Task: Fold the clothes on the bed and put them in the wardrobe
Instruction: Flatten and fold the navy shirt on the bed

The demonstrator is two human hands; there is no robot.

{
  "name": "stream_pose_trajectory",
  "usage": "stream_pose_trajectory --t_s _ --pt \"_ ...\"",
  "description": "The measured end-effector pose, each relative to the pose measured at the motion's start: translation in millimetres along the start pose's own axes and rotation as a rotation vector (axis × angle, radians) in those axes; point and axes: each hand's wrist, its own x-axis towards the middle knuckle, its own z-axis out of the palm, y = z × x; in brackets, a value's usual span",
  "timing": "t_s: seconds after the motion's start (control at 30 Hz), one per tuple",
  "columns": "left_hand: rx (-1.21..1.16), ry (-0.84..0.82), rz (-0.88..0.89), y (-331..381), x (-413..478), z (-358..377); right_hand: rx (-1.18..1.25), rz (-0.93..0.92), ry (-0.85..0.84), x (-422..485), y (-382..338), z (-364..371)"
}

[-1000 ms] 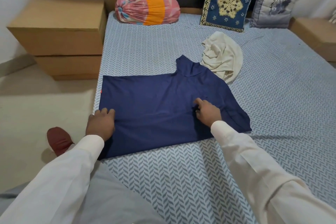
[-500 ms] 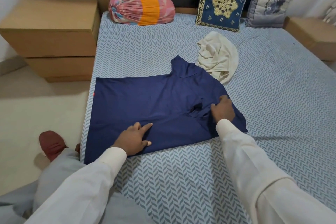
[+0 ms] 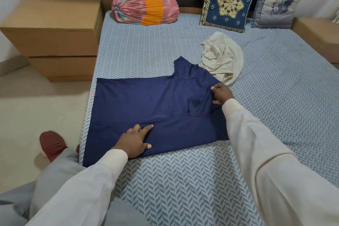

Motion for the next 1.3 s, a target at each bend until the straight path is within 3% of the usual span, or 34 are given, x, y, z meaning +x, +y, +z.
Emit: stream_pose_trajectory --t_s 0.13,0.3,0.4,0.5,0.63,0.73,0.87,0.97,1.1,1.2,1.3 --pt "-0.008 -0.009 -0.009 0 0 0 -0.226 -0.053 0.137 6 8 -6" --pt "-0.023 -0.009 -0.003 0 1 -1 -0.183 0.014 0.201 -24 21 -34" --pt "-0.034 -0.013 -0.001 0 1 0 -0.438 0.092 0.247 -43 39 -55" --pt "-0.043 -0.024 0.000 -1 3 0 -0.514 -0.014 0.264 -57 50 -59" --pt "-0.041 -0.029 0.003 -1 4 0 -0.495 -0.316 0.144 -67 51 -29" --pt "-0.042 -0.042 0.002 -4 6 0 -0.656 -0.286 -0.063 -68 67 0" --pt "-0.197 -0.062 0.015 -13 8 -2 -0.678 -0.202 0.024 -72 81 10" --pt "-0.300 0.051 0.004 -24 9 -8 -0.709 -0.215 0.011 -68 83 9" --pt "-0.133 0.288 -0.082 -44 6 -14 -0.659 -0.148 -0.030 -62 74 4" --pt "-0.045 0.394 -0.082 -61 8 -17 -0.653 -0.133 0.116 -59 57 7" --pt "0.079 0.462 -0.067 -86 13 -23 -0.644 -0.263 0.214 -47 37 30"
